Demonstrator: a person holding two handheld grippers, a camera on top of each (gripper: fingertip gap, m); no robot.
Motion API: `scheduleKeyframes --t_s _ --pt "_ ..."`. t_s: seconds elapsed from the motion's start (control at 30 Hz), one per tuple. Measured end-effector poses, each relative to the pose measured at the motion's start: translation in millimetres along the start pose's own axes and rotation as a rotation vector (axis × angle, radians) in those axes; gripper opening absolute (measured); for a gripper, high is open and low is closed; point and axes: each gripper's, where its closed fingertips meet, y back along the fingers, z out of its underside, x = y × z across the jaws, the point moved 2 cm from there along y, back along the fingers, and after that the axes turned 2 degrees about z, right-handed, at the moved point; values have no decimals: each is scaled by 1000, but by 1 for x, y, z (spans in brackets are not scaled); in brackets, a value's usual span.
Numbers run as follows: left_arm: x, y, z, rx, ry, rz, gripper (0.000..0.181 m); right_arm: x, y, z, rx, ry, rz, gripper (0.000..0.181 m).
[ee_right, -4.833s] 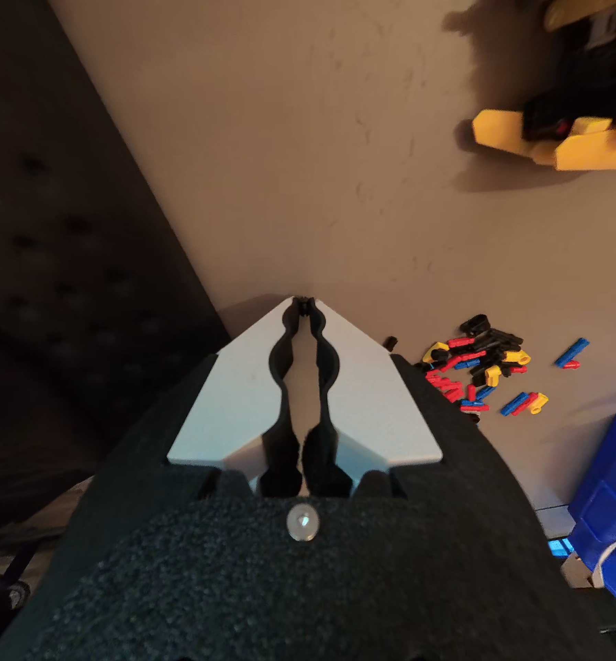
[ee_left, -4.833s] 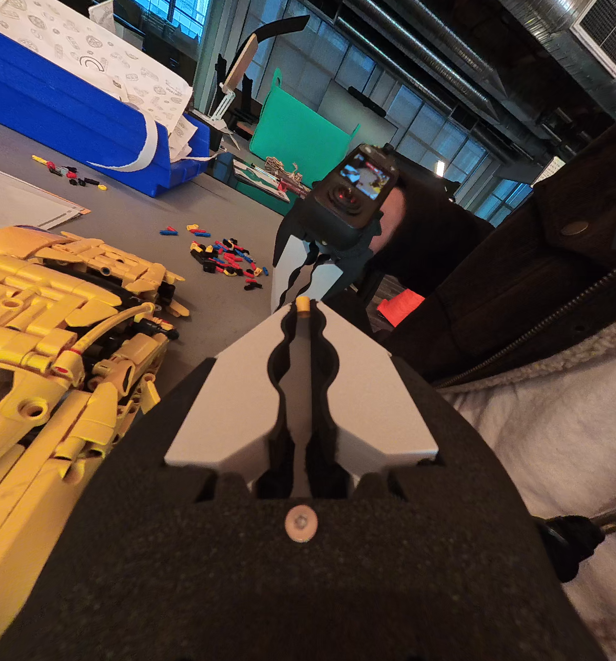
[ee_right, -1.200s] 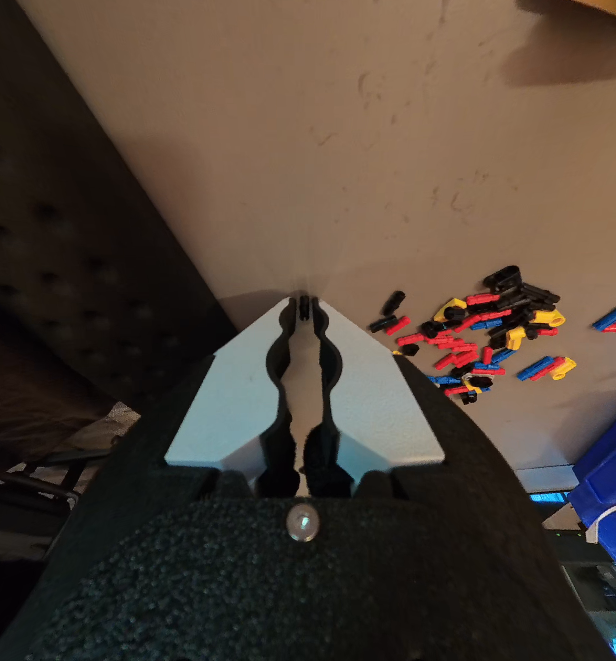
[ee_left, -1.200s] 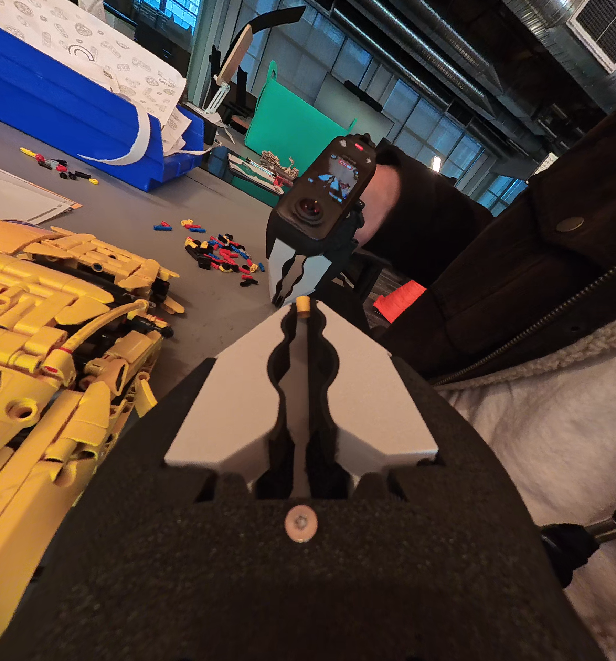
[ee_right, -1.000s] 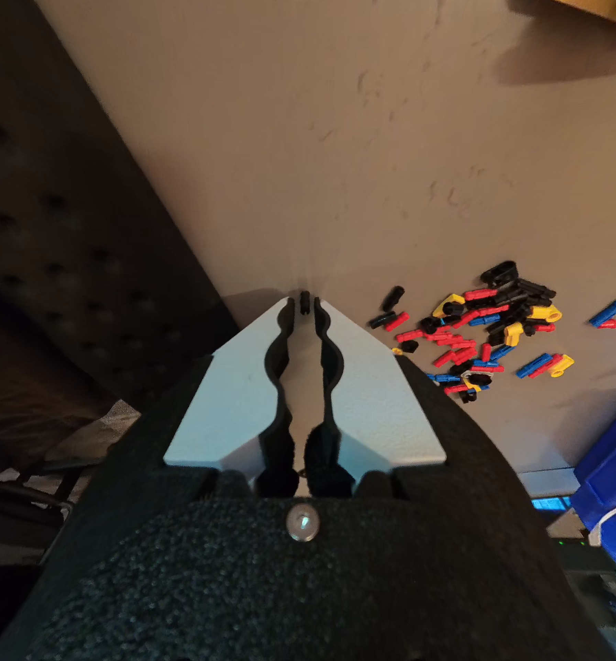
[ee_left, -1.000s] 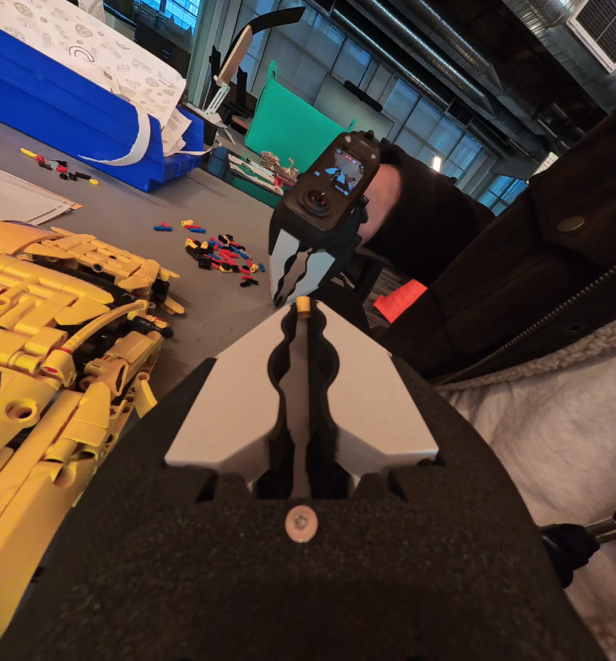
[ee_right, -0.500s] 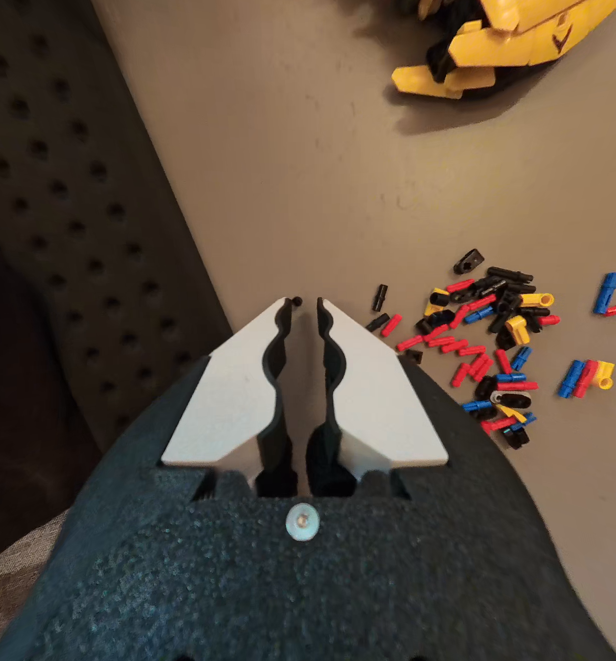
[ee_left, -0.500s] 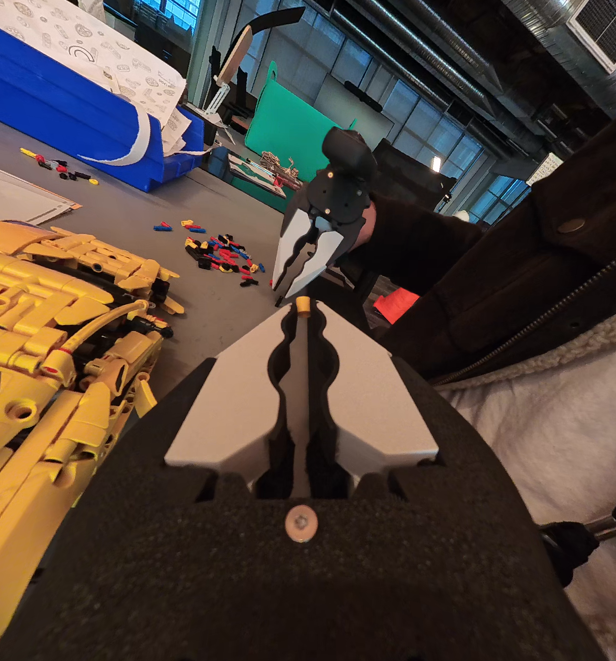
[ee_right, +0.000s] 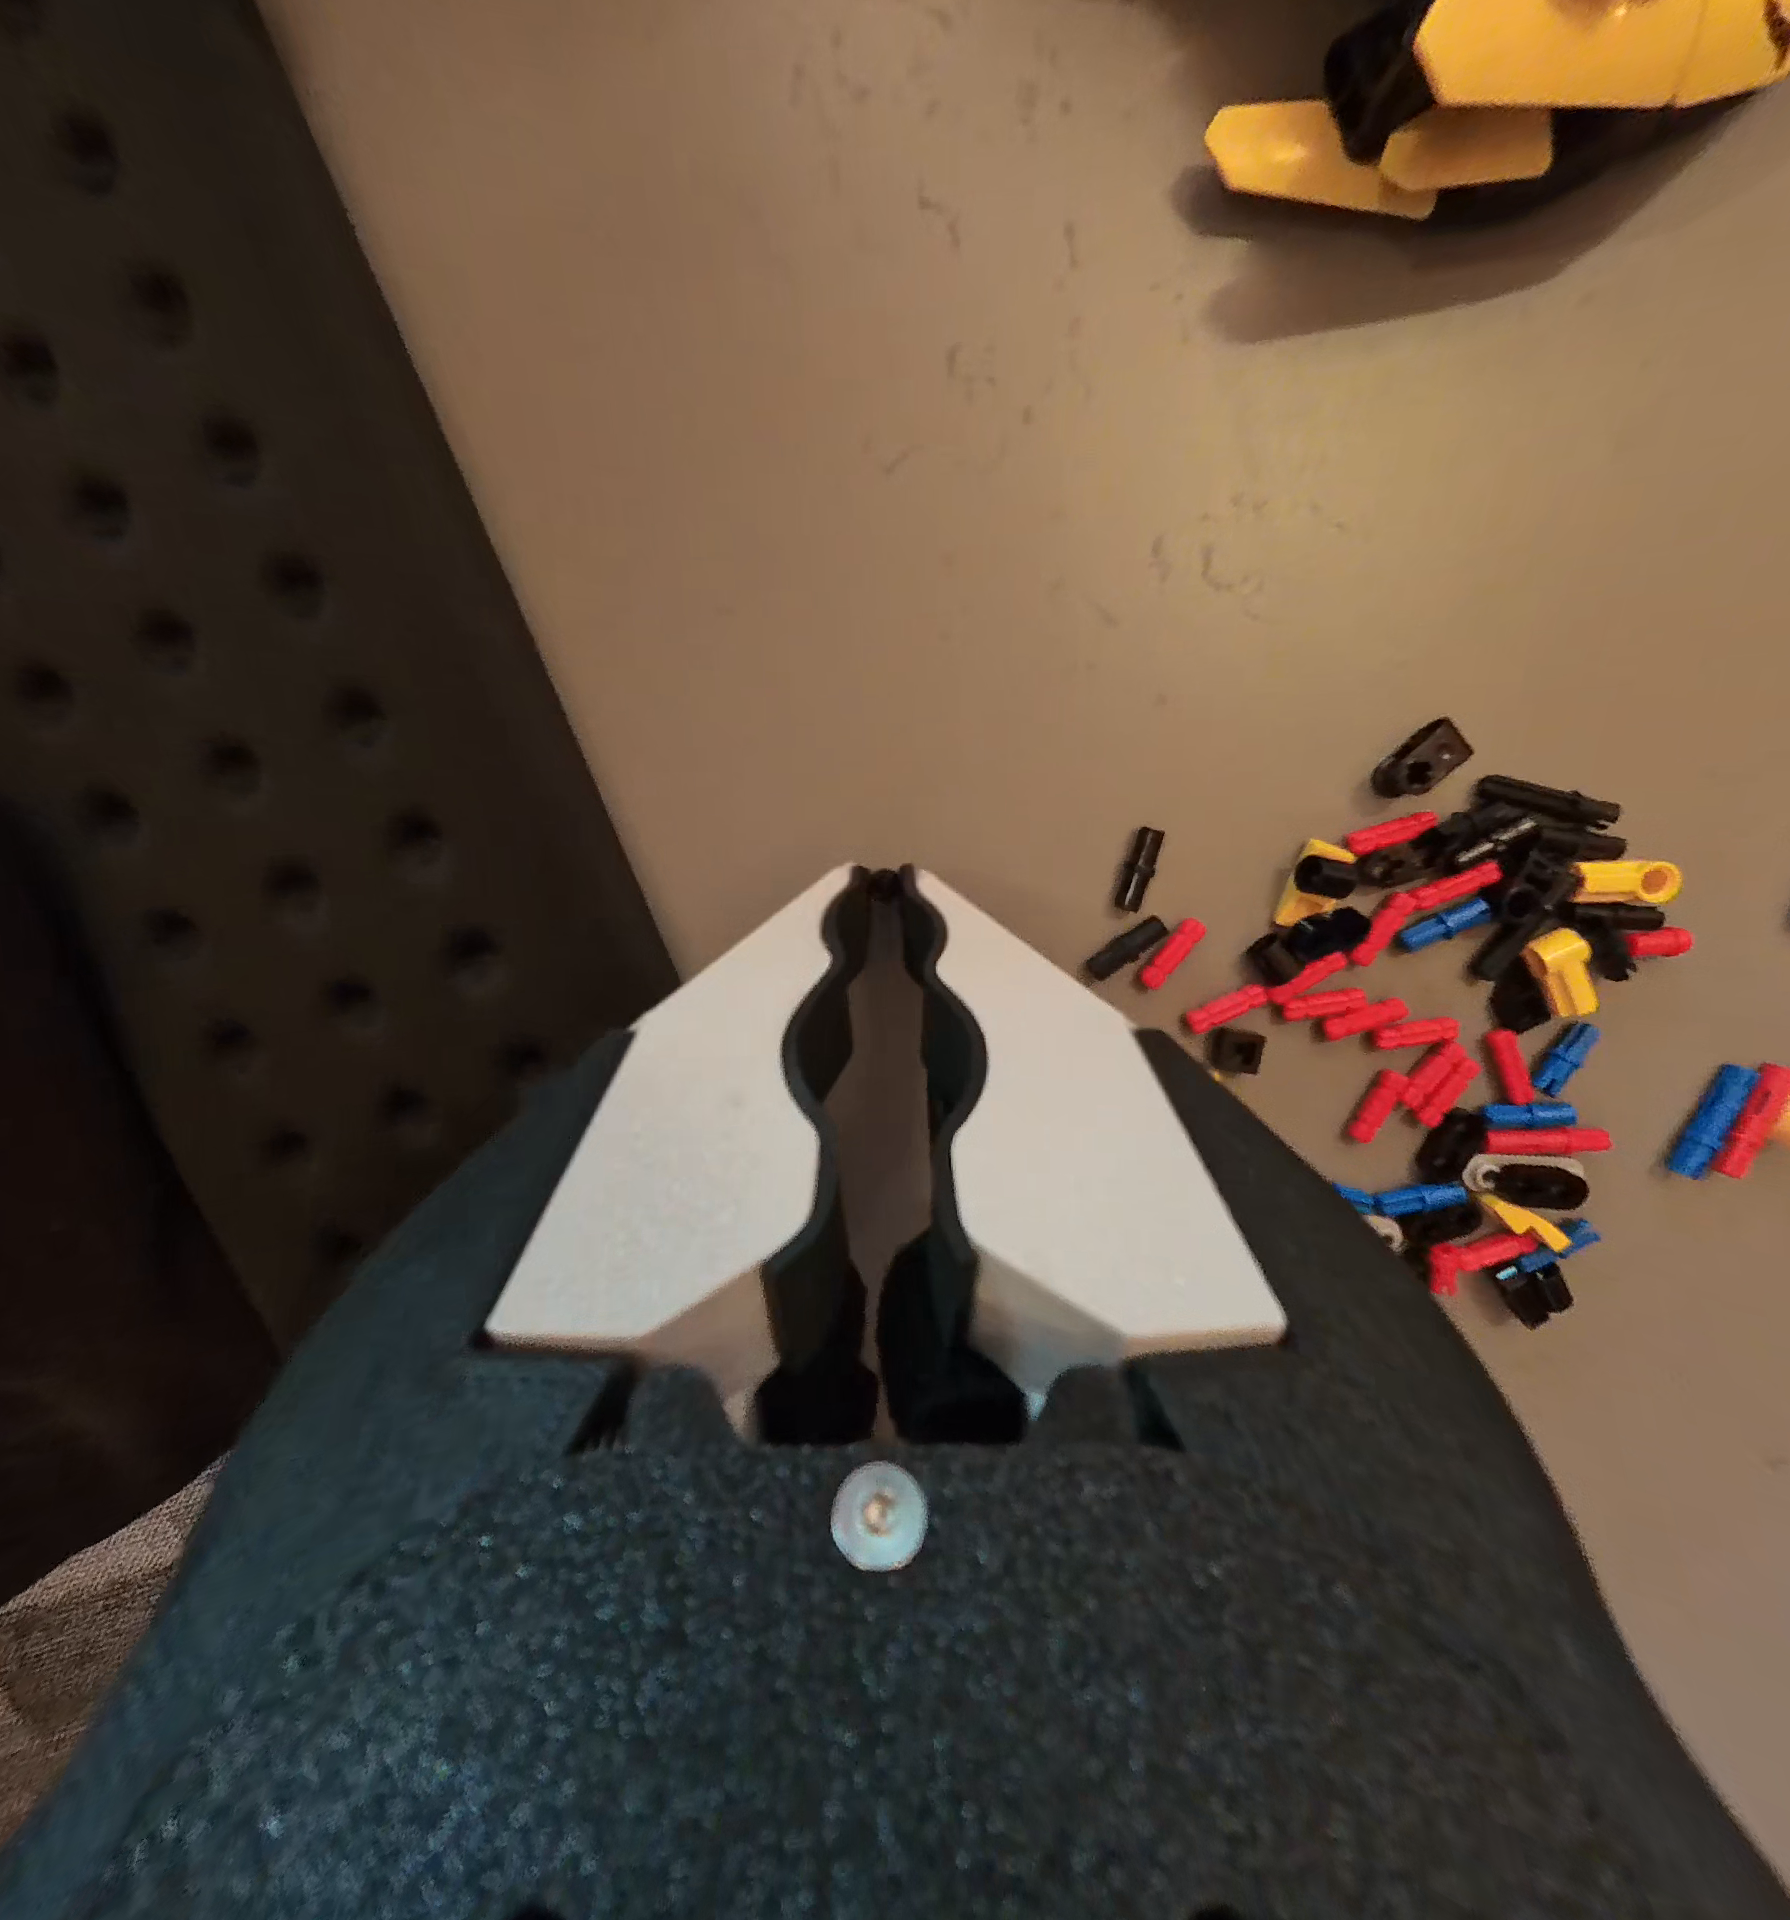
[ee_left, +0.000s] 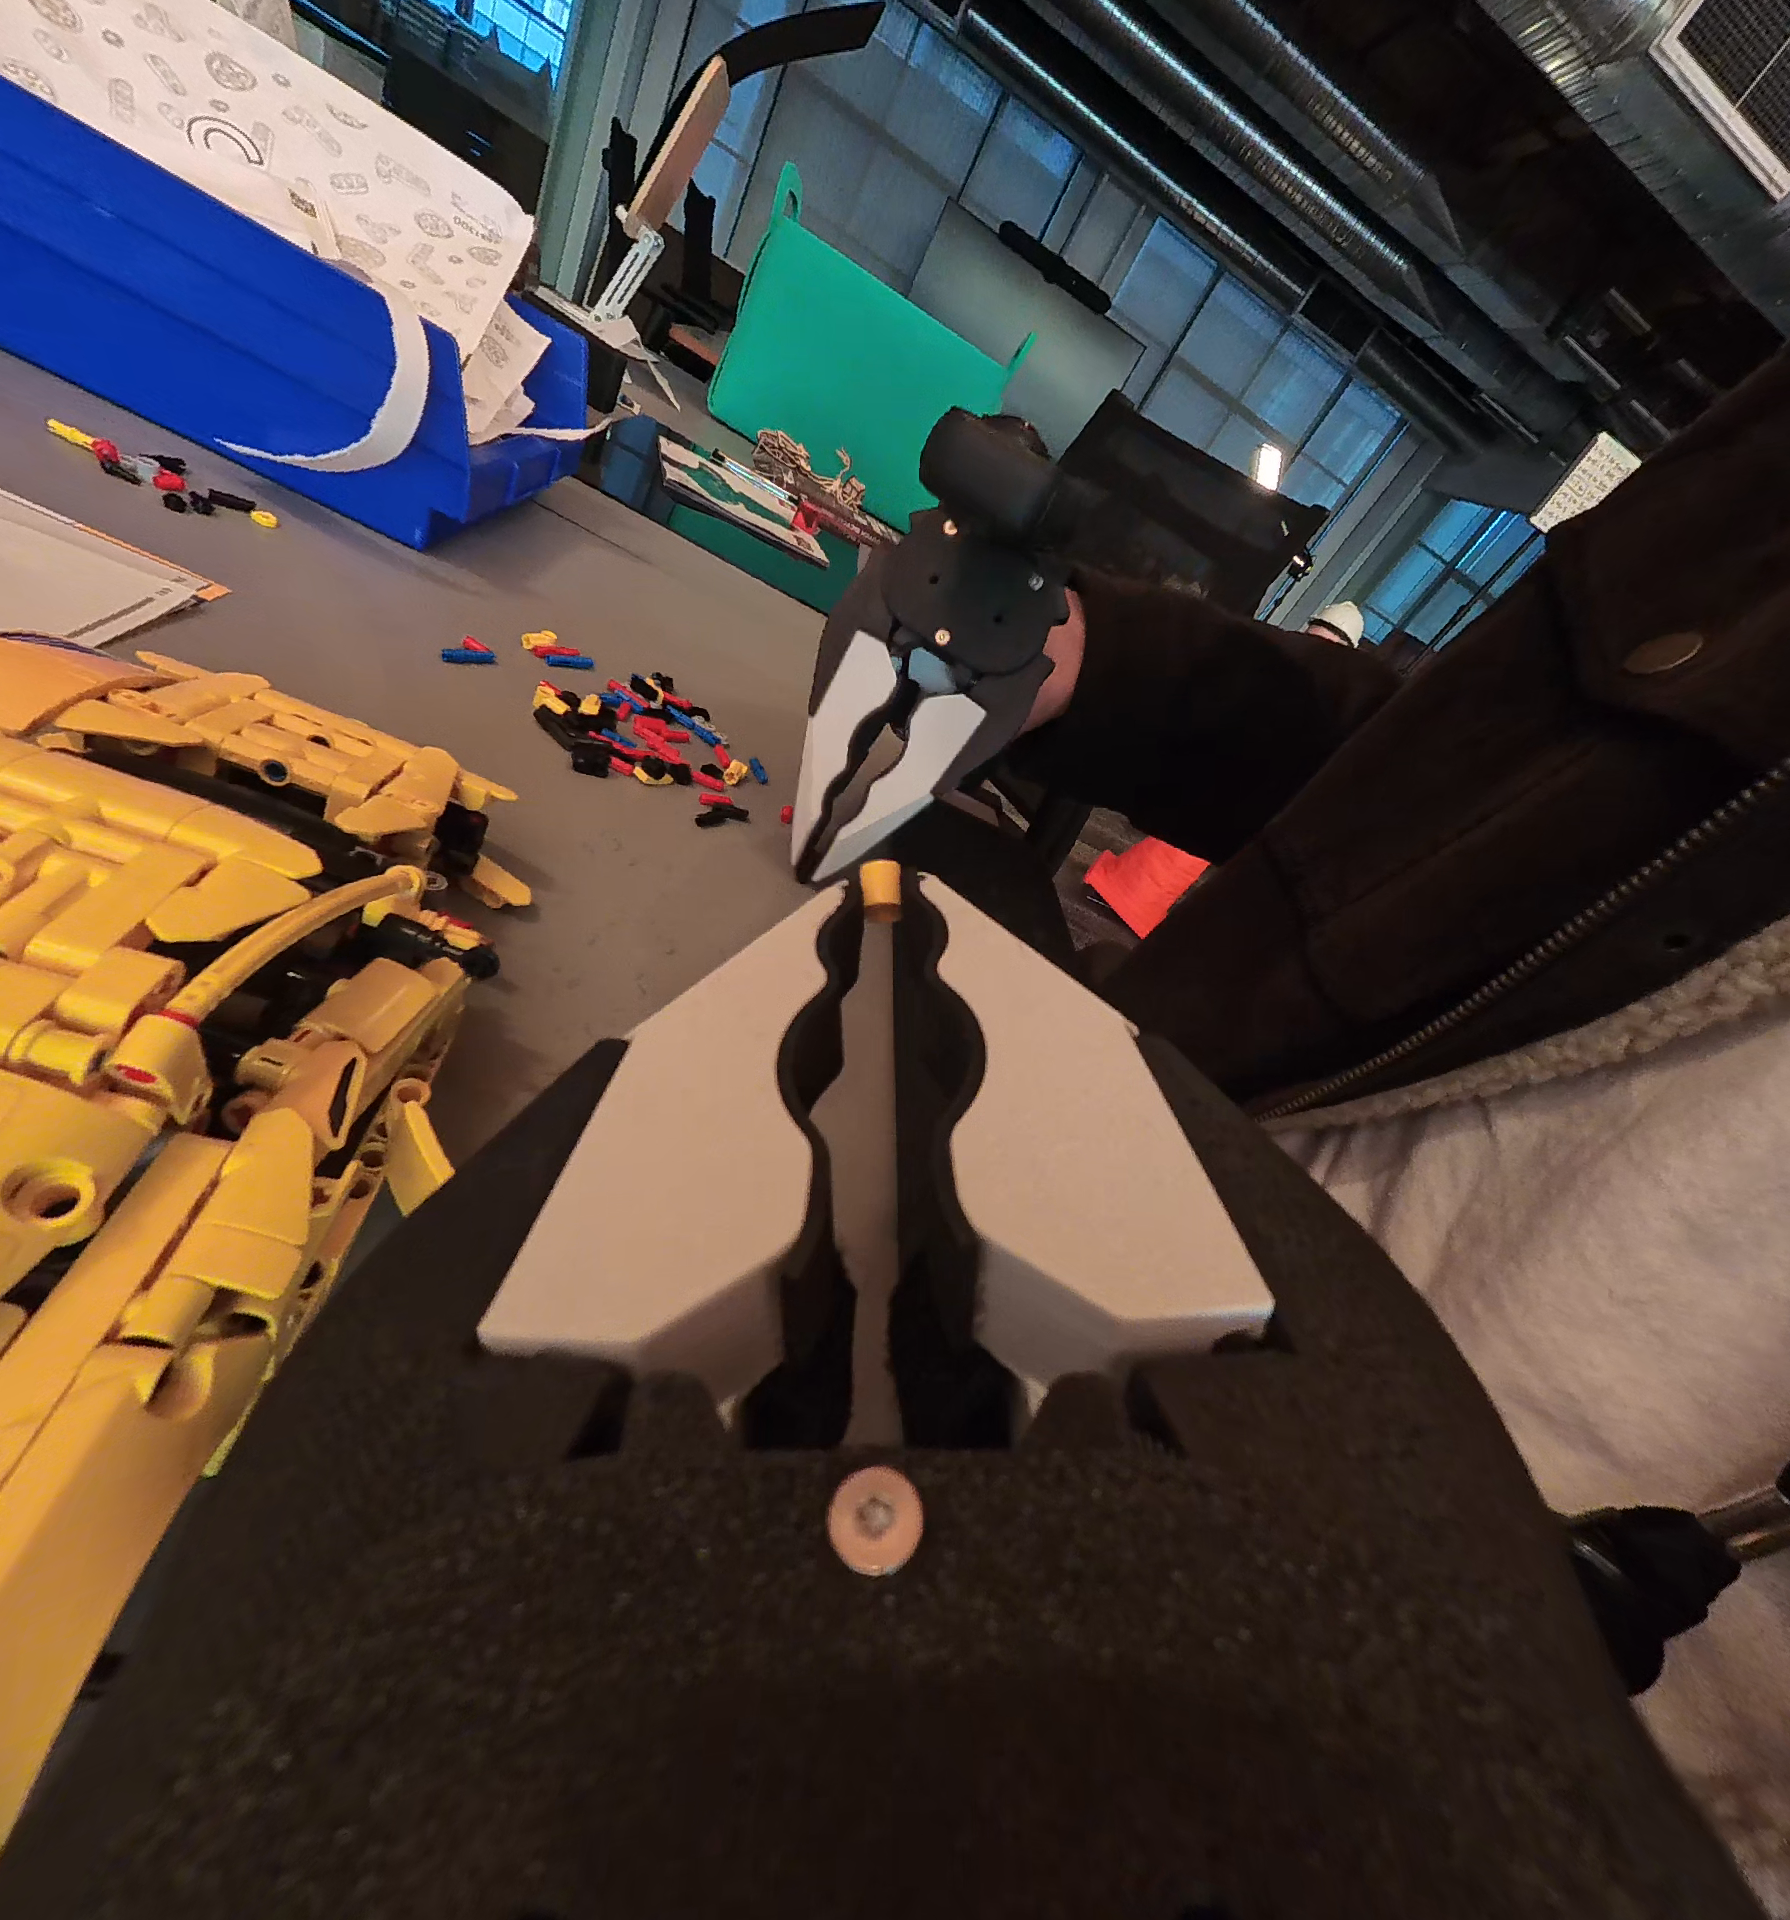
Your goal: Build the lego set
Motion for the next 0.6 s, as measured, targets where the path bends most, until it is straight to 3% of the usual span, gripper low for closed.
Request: scheduleKeyframes --t_s 0.1,0.17,0.33,0.4,0.6 --pt "0 0 0 -1 0 1 7 2 4 -6 17 -16 9 4" --pt "0 -1 1 -4 -2 2 7 0 11 -26 99 -6 12 4" --pt "7 -5 4 -36 -43 19 7 -30 51 -143 519 14 -98 3" --pt "10 -6 4 -37 -70 26 7 -42 61 -176 611 32 -161 3" --pt "17 -6 0 -17 -146 40 7 -53 48 -195 592 60 -265 3"
